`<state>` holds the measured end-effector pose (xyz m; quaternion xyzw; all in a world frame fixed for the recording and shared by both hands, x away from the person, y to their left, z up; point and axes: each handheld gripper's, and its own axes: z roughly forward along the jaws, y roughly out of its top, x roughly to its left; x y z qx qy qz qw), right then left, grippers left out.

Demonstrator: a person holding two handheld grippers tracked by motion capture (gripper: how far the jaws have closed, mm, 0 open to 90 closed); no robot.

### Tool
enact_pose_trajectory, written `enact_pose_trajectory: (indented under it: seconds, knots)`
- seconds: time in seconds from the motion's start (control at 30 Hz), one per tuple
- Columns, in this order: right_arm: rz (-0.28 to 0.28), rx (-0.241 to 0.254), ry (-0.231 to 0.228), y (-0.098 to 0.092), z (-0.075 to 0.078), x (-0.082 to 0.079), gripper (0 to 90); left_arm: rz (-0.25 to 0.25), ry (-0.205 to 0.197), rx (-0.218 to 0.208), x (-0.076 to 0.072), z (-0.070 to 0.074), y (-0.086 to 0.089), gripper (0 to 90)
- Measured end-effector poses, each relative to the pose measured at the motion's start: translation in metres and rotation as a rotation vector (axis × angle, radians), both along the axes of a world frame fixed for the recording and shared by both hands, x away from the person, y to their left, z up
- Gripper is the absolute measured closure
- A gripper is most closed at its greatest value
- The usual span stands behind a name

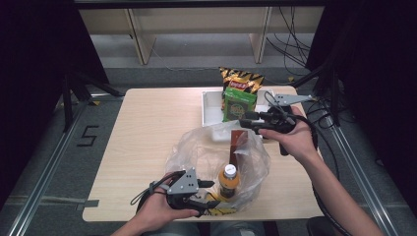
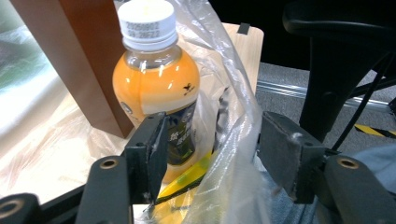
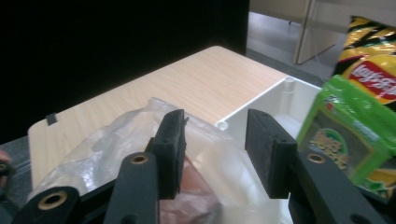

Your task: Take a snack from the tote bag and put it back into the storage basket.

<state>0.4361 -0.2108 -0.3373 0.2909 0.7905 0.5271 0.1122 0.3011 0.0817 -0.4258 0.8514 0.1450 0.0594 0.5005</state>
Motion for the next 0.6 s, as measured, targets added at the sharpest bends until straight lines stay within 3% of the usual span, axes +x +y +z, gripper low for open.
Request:
enact_pose_trajectory:
  seconds: [0.23, 0.33, 0.37, 0.4, 0.47, 0.5, 0.53, 0.6]
  knots:
    - [0.065, -0.034, 0.052, 0.012, -0.005, -0.003, 52.7, 0.037, -0.002, -0.007, 0.006, -0.001, 0.004, 42.3]
    - [0.074, -0.038, 0.035, 0.015, -0.007, -0.002, 49.2, 0.050, -0.007, -0.016, 0.010, 0.000, 0.008, 41.2]
    - [0.063, -0.044, 0.049, 0.016, -0.006, -0.003, 47.8, 0.059, -0.006, -0.020, 0.011, 0.000, 0.008, 40.8]
    - [0.062, -0.047, 0.017, 0.017, -0.006, -0.001, 46.8, 0.064, 0.000, -0.024, 0.011, -0.001, 0.009, 40.8]
    - [0.068, -0.061, 0.037, 0.018, -0.003, -0.001, 45.9, 0.074, 0.001, -0.020, 0.013, -0.002, 0.010, 40.9]
    - [0.082, -0.060, 0.016, 0.020, -0.002, 0.001, 45.9, 0.063, -0.012, -0.017, 0.014, -0.002, 0.010, 41.1]
    - [0.078, -0.053, 0.032, 0.021, 0.000, 0.000, 45.7, 0.078, 0.004, -0.023, 0.013, -0.003, 0.010, 41.2]
    - [0.084, -0.087, 0.020, 0.023, 0.003, 0.002, 44.6, 0.077, 0.001, -0.015, 0.014, -0.004, 0.011, 41.5]
